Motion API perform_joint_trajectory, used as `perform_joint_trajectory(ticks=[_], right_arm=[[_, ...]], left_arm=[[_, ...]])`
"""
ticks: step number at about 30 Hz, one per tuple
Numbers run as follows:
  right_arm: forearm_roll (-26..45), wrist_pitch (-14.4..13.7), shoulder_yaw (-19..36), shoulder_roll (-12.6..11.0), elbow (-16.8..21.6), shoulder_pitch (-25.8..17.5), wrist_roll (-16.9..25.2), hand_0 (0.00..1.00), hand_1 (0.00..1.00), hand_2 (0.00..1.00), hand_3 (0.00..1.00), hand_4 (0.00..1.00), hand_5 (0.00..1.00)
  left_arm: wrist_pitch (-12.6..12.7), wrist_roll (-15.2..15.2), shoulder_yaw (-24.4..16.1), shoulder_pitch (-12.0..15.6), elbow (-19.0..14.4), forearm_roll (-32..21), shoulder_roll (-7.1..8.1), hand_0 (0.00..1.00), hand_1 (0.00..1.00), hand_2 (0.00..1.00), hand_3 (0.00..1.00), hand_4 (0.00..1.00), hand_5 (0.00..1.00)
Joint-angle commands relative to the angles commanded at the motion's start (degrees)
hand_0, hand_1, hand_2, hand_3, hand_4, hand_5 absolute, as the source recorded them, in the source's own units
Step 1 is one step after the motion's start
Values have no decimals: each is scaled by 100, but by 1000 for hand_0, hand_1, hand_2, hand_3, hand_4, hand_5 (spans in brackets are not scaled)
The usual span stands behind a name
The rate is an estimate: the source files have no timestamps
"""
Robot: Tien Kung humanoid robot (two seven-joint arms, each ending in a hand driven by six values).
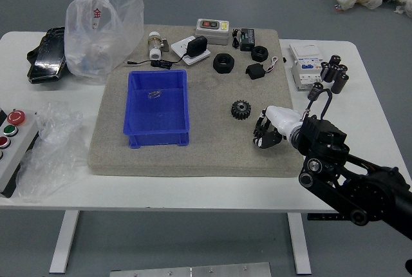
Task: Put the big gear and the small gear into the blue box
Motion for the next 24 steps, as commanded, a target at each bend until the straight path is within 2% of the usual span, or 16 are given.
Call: perform_joint_trajectory(ticks=[3,4,14,24], right_arm=[[-24,-48,0,3,-6,2,0,212,368,340,524,406,44],[-41,-77,-1,8,-14,5,0,202,356,309,536,401,4],[-124,-196,-121,92,-174,241,0,199,351,301,539,398,2],[-593,-63,-853,389,-548,1428,0,193,348,291,537,396,2]], left_arm=[[0,-1,2,0,0,-2,-1,644,549,546,653,657,304],[-1,-1,3,0,0,-2,-1,644,549,546,653,657,304],[2,7,-4,-4,-4,3,5,644,549,546,652,656,304],[-12,31,-27,-2,-14,43,62,645,550,546,652,654,303]])
